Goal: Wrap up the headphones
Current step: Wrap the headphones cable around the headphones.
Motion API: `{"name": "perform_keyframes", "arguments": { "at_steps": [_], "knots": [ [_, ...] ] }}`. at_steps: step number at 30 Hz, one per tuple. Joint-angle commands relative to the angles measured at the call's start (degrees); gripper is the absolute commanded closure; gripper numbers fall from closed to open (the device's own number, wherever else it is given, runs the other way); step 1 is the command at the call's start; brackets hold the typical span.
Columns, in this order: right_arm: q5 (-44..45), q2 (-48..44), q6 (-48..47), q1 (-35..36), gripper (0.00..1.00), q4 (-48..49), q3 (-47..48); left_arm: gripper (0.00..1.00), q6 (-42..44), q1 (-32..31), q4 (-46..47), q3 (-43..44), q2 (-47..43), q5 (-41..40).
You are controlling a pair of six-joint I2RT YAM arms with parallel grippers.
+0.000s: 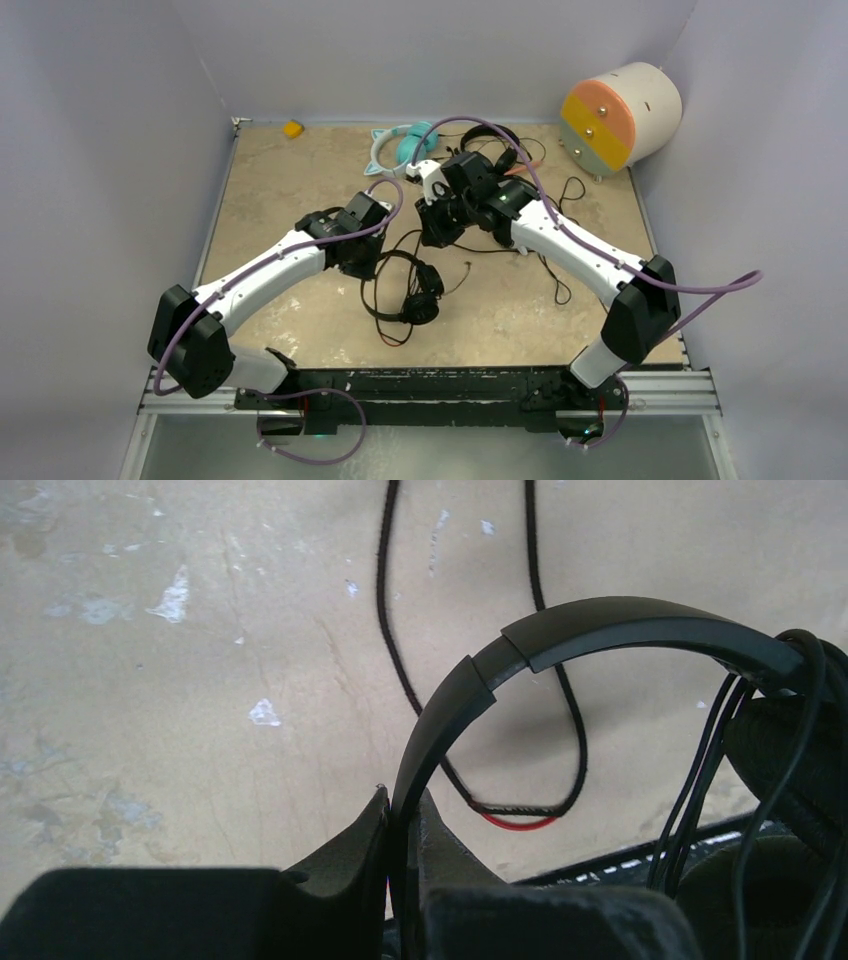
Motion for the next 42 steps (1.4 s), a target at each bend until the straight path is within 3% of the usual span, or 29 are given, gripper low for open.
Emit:
{"name": "perform_keyframes", "arguments": {
  "at_steps": [1, 9, 14, 18, 25, 29, 32, 36, 40, 42],
  "knots": [
    [2.0, -0.6, -0.1, -0.7, 0.83, 2.6, -2.0, 1.0, 0.3, -0.1, 2.3, 1.8, -2.5, 7.6],
    [3.9, -6.5, 1.4, -2.7, 0.79, 5.8, -6.9, 1.0, -0.5, 0.3, 3.6, 1.7, -1.2, 15.9],
    [0.9, -11.6, 5.8, -10.3, 0.79, 9.9, -13.1, 1.0, -0.5, 1.0, 5.5, 1.1, -1.9, 23.9],
    [-2.3, -15.7, 8.8, -14.7, 0.78, 13.5, -18.6, 1.0, -1.0, 1.5, 5.0, 0.9, -1.6, 25.2],
    [-3.5, -22.2, 11.3, -14.9, 0.7, 16.9, -29.4, 1.0, -2.3, 9.0, 4.6, 1.4, -3.6, 27.3],
    [-5.6, -26.0, 12.8, -14.9, 0.57, 24.7, -39.0, 1.0, -2.8, 10.8, 5.3, 1.6, -5.5, 29.4],
    [-7.6, -27.9, 13.2, -14.9, 0.38, 32.5, -44.5, 1.0, -3.3, 10.8, 4.7, 2.6, -6.0, 30.6],
    [-11.3, -24.6, 14.1, -14.6, 0.21, 35.7, -45.2, 1.0, -4.1, 10.8, 3.3, 4.4, -6.2, 30.3],
    [1.4, -22.7, 15.1, -7.7, 0.17, 33.9, -44.8, 1.0, -5.0, 10.9, 2.7, 5.8, -6.1, 30.5],
    [2.5, -22.5, 16.4, -5.6, 0.17, 37.5, -46.6, 1.0, -5.3, 10.9, 2.6, 6.2, -6.2, 31.2]
  ]
}}
